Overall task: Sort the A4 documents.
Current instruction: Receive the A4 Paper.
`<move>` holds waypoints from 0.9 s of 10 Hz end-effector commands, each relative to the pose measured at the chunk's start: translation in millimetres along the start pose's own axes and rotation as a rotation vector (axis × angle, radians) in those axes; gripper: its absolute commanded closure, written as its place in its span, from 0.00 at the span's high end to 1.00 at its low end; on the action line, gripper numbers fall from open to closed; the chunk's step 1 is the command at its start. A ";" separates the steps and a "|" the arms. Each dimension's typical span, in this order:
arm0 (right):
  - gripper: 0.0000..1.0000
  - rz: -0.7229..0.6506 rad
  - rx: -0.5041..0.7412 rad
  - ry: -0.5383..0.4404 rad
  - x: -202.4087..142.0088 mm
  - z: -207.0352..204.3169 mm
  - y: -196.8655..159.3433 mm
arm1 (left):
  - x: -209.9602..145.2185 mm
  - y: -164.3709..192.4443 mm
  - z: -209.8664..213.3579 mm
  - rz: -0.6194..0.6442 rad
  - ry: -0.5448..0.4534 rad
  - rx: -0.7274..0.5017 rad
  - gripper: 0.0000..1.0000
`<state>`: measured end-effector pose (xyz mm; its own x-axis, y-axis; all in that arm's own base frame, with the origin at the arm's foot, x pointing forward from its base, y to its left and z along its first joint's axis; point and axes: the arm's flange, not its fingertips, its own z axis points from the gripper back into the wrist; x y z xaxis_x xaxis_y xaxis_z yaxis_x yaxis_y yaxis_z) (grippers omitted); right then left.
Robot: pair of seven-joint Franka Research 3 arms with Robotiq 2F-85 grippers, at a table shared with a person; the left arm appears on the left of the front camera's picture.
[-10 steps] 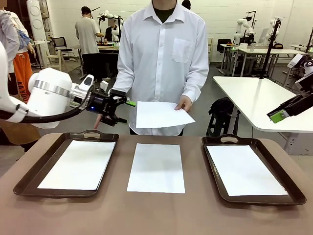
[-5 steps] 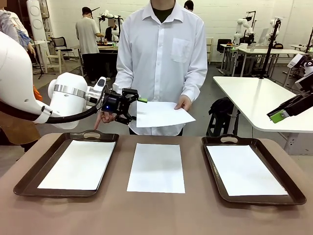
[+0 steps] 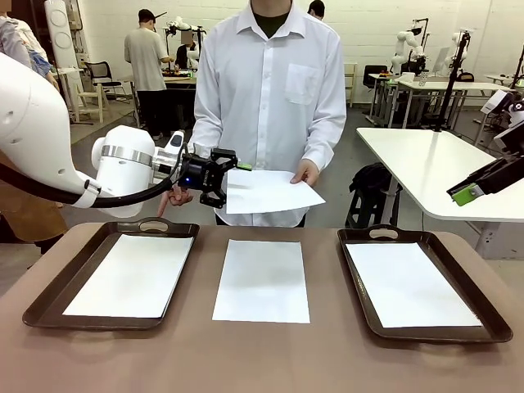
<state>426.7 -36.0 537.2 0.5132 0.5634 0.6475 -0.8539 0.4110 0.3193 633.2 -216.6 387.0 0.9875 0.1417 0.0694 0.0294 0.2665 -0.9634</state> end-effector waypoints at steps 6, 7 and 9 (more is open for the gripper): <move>1.00 0.008 0.001 -0.002 -0.7 0.2 0.7 | -6.3 11.4 -5.2 0.048 -0.015 -0.083 0.80; 1.00 0.008 0.001 -0.002 -0.7 0.2 0.7 | -8.3 12.9 0.8 0.054 -0.037 -0.084 0.61; 1.00 0.008 0.001 -0.002 -0.7 0.2 0.7 | -9.5 13.6 8.1 0.051 -0.053 -0.077 0.41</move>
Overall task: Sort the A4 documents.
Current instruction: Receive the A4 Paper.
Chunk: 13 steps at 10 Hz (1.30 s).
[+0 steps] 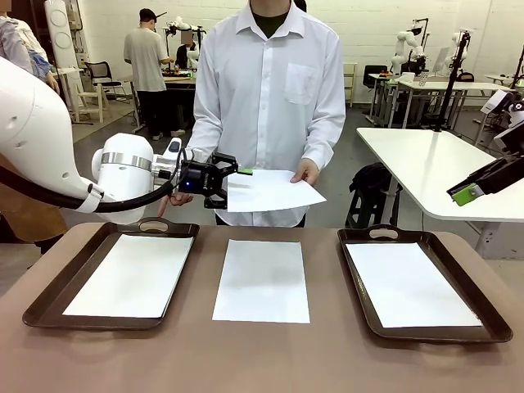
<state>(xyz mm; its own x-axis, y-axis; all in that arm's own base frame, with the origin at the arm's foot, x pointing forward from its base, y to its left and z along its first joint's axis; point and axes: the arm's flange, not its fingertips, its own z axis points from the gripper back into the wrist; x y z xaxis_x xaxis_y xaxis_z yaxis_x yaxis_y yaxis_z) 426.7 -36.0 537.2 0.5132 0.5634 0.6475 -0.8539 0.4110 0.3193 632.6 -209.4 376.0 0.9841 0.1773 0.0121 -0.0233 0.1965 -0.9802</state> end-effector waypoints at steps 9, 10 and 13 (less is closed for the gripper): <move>1.00 0.008 0.001 -0.002 -0.7 0.2 0.7 | -8.3 3.0 5.9 -0.017 -0.009 -0.028 0.00; 1.00 0.008 0.001 -0.002 -0.7 0.2 0.7 | -8.5 2.8 6.6 -0.022 -0.015 -0.024 0.00; 1.00 0.008 0.001 -0.002 -0.7 0.2 0.7 | -9.1 2.7 8.9 -0.042 0.018 -0.015 0.00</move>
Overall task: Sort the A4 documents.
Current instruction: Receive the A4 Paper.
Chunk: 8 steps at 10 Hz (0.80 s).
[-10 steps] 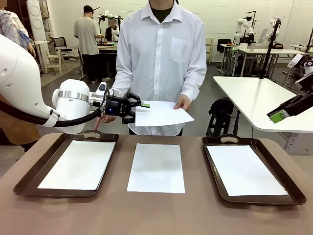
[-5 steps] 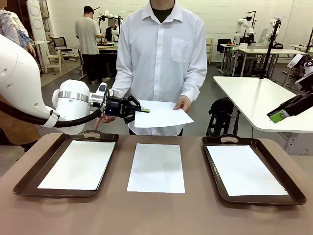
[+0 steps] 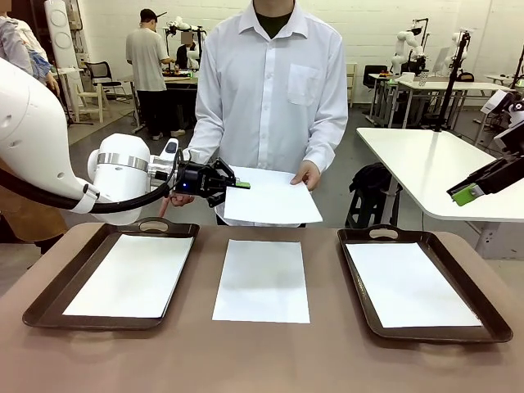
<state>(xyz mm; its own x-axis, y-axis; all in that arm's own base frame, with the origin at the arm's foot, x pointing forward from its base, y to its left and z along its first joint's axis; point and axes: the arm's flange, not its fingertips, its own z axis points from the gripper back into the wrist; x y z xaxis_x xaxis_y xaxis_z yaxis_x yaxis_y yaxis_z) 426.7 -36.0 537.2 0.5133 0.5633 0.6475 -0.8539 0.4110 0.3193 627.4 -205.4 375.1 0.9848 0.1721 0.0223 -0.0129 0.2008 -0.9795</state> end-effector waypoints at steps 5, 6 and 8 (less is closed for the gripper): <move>1.00 0.008 0.001 -0.002 -0.7 0.2 0.7 | 0.3 0.2 0.0 0.006 -0.004 0.002 0.00; 1.00 0.008 0.001 -0.002 -0.7 0.2 0.7 | 0.3 0.2 0.0 0.006 -0.004 0.002 0.00; 1.00 0.008 0.001 -0.002 -0.7 0.2 0.7 | 0.3 0.2 0.0 0.006 -0.004 0.002 0.00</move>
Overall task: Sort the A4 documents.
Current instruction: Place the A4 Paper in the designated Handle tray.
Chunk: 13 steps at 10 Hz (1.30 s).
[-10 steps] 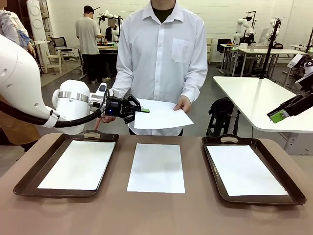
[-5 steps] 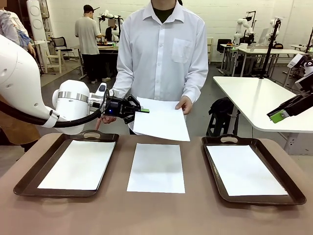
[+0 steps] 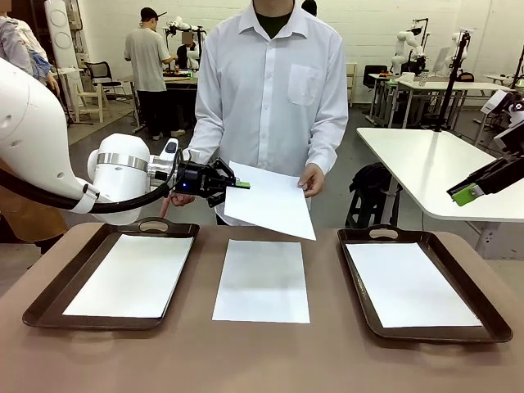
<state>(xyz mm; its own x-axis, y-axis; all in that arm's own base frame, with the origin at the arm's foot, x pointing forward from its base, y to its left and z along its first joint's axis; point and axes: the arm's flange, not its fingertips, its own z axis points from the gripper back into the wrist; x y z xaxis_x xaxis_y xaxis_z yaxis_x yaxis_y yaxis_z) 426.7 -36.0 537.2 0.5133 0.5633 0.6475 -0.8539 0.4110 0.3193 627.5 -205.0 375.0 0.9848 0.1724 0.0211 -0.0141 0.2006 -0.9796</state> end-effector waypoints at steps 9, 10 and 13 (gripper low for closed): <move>1.00 0.008 0.001 -0.002 -0.7 0.2 0.7 | 0.1 0.0 -0.4 0.005 -0.004 0.002 0.00; 1.00 0.008 0.001 -0.002 -0.7 0.2 0.7 | 0.1 0.0 -0.4 0.005 -0.004 0.002 0.00; 1.00 0.008 0.001 -0.002 -0.7 0.2 0.7 | 0.1 0.0 -0.4 0.005 -0.004 0.002 0.00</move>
<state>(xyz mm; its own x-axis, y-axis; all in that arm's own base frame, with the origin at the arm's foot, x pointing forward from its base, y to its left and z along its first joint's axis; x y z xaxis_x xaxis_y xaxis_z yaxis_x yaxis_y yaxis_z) 426.7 -36.0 537.2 0.5133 0.5633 0.6475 -0.8539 0.4110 0.3193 627.5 -205.0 375.0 0.9848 0.1724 0.0211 -0.0141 0.2006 -0.9796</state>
